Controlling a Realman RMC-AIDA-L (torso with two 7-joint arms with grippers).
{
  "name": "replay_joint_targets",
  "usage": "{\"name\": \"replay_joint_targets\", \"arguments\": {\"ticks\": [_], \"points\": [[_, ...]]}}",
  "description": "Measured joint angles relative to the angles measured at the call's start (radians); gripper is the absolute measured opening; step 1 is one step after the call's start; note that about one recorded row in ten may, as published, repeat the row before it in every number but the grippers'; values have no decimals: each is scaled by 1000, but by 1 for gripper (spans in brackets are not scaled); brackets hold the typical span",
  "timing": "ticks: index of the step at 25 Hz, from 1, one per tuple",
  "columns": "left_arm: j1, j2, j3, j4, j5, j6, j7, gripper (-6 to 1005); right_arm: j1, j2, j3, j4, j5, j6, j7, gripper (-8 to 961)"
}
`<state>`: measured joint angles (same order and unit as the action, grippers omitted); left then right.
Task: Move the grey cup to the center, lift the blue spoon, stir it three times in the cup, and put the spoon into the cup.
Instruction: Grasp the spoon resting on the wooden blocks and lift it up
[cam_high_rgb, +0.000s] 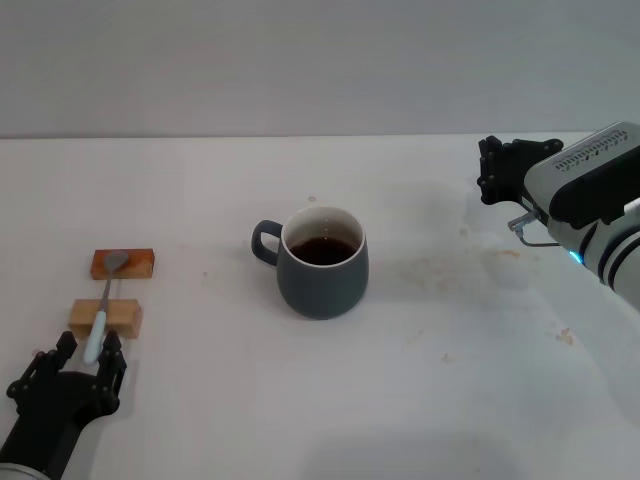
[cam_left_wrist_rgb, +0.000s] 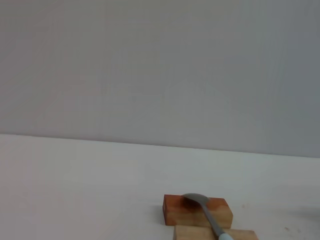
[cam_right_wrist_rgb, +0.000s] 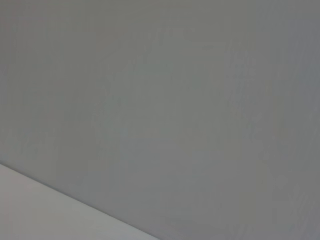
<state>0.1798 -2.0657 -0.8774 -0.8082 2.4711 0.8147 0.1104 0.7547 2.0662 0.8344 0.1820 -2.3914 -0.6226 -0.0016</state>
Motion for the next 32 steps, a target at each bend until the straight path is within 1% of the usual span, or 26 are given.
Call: {"name": "replay_joint_targets", "arguments": {"ticks": [30,32], "points": [[3,0,9,-2,0,3,0,340,1,0,5,4,-12,7,0,32],[3,0,9,-3,0,3,0,312,1,0,6,4,-13,7,0,32]]}}
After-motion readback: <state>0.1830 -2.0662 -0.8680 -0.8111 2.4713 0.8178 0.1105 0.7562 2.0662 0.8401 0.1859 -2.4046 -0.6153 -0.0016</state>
